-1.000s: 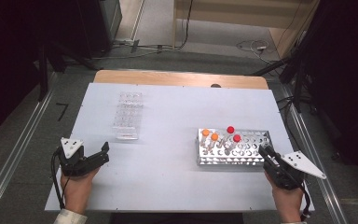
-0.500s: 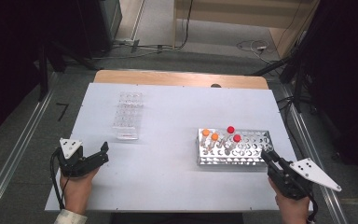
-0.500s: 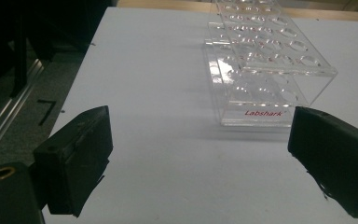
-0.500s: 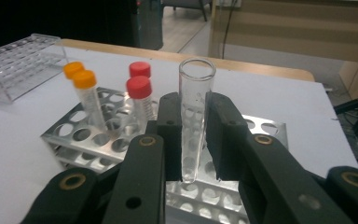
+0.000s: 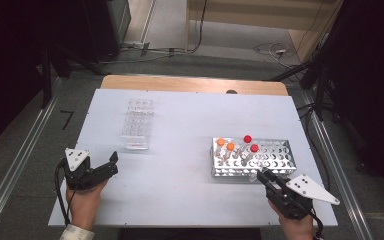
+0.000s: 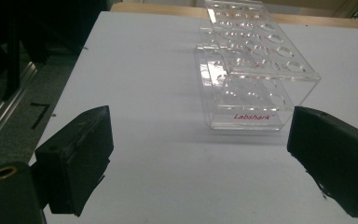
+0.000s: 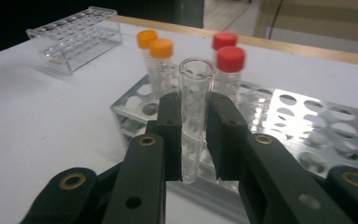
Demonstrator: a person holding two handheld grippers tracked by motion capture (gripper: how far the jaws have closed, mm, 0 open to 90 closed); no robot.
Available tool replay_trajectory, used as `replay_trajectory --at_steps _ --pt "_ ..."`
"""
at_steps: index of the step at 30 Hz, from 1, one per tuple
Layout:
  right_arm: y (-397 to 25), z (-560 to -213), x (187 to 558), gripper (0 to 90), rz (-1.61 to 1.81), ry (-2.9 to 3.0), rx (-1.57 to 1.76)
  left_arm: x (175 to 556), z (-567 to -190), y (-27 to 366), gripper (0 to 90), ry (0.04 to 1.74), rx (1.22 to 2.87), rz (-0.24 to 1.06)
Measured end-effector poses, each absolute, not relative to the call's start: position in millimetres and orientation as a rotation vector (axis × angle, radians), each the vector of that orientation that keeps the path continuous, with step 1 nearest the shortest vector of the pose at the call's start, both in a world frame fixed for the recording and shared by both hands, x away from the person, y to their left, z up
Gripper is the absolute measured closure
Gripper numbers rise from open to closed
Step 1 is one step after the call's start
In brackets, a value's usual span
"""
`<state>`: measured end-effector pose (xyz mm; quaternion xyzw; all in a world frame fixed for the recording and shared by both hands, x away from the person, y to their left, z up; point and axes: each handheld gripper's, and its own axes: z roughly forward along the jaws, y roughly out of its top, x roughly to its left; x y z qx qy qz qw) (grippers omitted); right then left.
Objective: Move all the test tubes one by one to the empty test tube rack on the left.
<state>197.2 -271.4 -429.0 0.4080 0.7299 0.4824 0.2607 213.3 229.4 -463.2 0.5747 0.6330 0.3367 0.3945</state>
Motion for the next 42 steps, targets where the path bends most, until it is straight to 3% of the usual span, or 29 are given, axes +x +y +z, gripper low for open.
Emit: replay_trajectory --at_steps 29,42 --pt "-155 -445 227 73.8 1.338 2.244 0.86 212 -453 195 9.2 1.461 1.525 0.756" --pt "-98 -449 253 73.8 1.348 2.277 0.788 209 -434 170 16.9 1.304 1.583 0.703"
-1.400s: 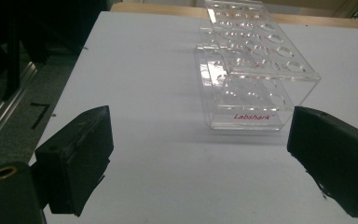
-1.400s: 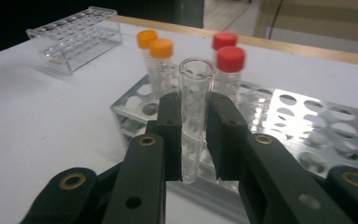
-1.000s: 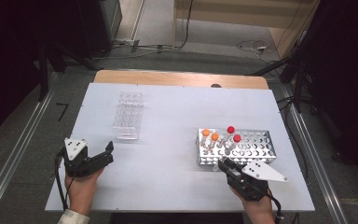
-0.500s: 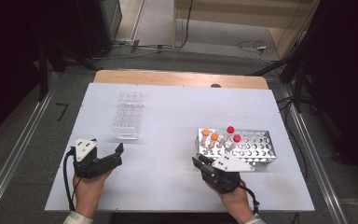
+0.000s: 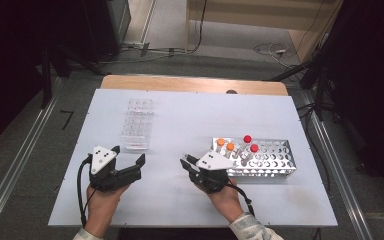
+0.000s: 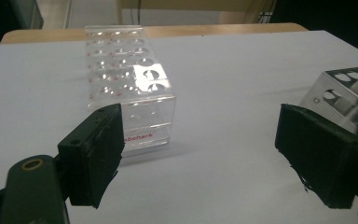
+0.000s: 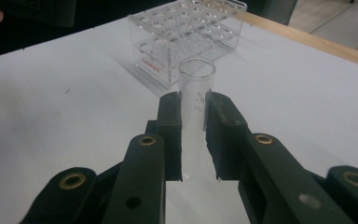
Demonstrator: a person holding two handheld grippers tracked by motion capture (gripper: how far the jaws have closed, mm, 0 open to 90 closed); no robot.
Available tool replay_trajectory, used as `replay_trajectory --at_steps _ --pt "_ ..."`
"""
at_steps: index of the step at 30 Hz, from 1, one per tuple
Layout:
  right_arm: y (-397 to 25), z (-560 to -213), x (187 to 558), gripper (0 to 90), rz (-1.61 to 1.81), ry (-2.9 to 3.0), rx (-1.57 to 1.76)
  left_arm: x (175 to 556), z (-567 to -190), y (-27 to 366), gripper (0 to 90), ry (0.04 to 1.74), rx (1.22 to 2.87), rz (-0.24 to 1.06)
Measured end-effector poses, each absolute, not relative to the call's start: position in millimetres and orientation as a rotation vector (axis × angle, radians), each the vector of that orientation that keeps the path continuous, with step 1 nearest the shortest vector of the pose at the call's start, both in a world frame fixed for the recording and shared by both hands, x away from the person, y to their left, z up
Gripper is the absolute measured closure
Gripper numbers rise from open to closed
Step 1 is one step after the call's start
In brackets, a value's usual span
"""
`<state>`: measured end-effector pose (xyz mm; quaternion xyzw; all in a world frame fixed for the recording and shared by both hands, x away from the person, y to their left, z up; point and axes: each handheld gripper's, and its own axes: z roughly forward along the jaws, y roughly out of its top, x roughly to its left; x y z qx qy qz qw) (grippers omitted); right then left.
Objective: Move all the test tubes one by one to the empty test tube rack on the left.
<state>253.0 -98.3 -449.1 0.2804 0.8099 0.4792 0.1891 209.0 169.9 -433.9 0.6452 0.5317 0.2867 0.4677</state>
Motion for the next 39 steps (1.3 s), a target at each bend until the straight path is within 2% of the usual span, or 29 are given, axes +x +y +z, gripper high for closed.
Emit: replay_trajectory --at_steps 6,7,13,22,29,33,39 --pt "-68 -446 262 73.8 1.354 2.305 0.722 209 -428 159 21.2 1.236 1.599 0.691" --pt "-59 -447 264 73.8 1.35 2.316 0.715 209 -427 158 26.4 1.222 1.599 0.681" --pt "-44 -450 266 73.7 1.356 2.335 0.696 211 -425 149 37.7 1.161 1.612 0.618" --pt "-41 -448 263 73.8 1.377 2.333 0.673 214 -425 133 57.7 1.073 1.662 0.631" --pt "-42 -445 260 73.7 1.387 2.329 0.663 217 -428 128 69.0 1.055 1.677 0.636" --pt "-41 -445 259 73.7 1.394 2.327 0.66 217 -428 128 74.0 1.059 1.679 0.646" --pt "-40 -446 259 73.8 1.392 2.328 0.656 217 -428 128 75.5 1.072 1.676 0.657"
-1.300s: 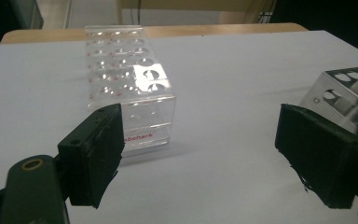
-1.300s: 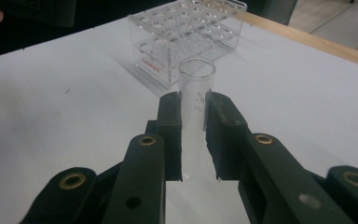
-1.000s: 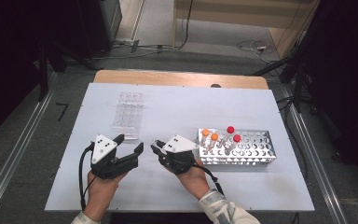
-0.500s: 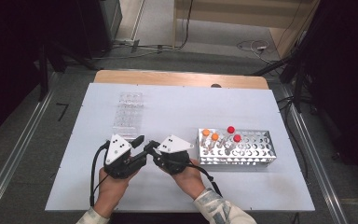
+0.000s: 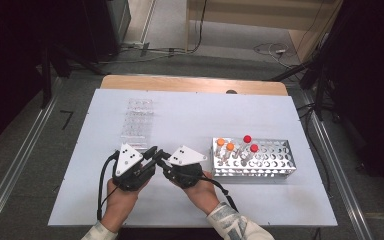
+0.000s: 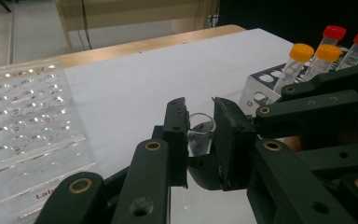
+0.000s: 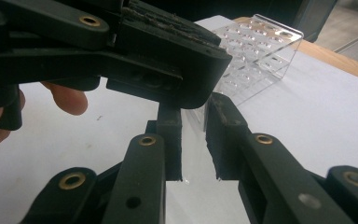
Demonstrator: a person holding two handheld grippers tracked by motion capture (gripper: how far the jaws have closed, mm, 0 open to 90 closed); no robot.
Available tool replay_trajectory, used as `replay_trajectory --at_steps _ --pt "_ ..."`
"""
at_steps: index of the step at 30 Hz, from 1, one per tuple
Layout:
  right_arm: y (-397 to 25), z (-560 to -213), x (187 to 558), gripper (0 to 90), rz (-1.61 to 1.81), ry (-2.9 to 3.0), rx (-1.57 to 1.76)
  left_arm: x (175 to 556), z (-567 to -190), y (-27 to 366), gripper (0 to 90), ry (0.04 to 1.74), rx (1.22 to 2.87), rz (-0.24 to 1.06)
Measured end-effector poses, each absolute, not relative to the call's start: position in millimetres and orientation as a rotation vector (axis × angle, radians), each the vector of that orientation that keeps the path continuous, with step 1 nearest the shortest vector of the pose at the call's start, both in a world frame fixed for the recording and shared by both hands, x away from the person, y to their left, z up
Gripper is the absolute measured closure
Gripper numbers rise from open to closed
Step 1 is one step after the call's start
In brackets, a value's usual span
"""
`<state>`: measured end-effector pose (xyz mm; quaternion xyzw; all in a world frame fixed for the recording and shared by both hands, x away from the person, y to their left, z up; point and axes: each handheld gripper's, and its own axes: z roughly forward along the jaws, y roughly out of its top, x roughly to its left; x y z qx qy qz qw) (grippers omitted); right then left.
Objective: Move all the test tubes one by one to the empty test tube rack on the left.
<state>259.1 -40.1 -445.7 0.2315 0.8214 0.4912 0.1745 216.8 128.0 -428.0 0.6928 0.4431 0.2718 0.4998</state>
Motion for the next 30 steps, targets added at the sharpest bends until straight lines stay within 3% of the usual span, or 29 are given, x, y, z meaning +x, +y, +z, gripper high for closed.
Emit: replay_trajectory --at_steps 5,8,9,18,30 --pt "-40 -446 260 72.7 1.402 2.332 0.662 217 -428 128 76.3 1.065 1.68 0.664" --pt "-41 -446 260 66.1 1.409 2.344 0.668 217 -427 129 76.4 1.06 1.688 0.671" --pt "-42 -445 261 53.7 1.412 2.37 0.67 219 -426 130 76.4 1.062 1.681 0.672" --pt "-65 -436 253 28.7 1.426 2.399 0.702 232 -420 142 76.3 1.109 1.664 0.676" --pt "-93 -435 237 24.7 1.411 2.418 0.719 260 -405 157 76.3 1.167 1.648 0.707"
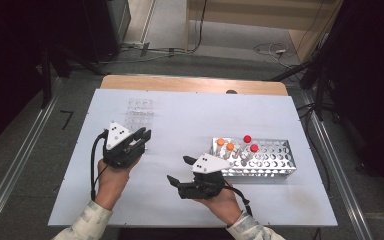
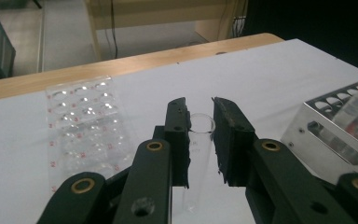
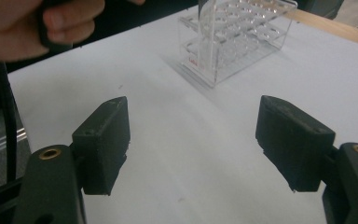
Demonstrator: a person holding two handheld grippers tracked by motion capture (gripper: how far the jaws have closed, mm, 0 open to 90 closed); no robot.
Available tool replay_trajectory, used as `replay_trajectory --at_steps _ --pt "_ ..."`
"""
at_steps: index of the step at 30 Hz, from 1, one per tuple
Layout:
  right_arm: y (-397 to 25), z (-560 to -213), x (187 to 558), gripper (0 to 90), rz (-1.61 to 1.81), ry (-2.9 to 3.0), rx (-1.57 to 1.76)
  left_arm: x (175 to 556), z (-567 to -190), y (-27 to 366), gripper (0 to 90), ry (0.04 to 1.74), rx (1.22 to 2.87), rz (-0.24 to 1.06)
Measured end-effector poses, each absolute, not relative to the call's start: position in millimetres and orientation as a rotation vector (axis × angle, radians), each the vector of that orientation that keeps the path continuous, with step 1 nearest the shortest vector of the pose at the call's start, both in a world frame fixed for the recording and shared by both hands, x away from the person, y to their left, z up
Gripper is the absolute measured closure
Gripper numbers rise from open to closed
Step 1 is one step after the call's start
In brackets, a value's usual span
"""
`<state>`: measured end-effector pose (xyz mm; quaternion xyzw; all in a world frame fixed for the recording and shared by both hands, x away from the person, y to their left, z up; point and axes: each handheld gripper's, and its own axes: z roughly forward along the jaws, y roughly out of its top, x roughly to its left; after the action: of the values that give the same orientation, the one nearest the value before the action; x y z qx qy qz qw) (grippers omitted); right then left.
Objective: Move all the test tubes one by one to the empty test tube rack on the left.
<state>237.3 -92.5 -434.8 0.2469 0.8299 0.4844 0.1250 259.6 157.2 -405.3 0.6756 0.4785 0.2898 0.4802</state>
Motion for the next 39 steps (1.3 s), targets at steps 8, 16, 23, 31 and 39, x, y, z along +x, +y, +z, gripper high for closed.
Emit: replay_trajectory --at_steps 8,16,23,31,39 --pt "-102 -444 237 24.7 1.374 2.429 0.748 274 -387 166 76.3 1.182 1.615 0.742" --pt "-99 -443 233 24.9 1.379 2.43 0.727 291 -375 170 76.3 1.206 1.6 0.789" --pt "-100 -442 232 25.1 1.386 2.424 0.73 308 -375 171 76.3 1.242 1.607 0.824" --pt "-103 -440 231 25.3 1.399 2.414 0.74 318 -384 172 76.2 1.27 1.6 0.828" --pt "-103 -439 230 25.4 1.401 2.409 0.733 320 -392 170 76.2 1.281 1.606 0.834"
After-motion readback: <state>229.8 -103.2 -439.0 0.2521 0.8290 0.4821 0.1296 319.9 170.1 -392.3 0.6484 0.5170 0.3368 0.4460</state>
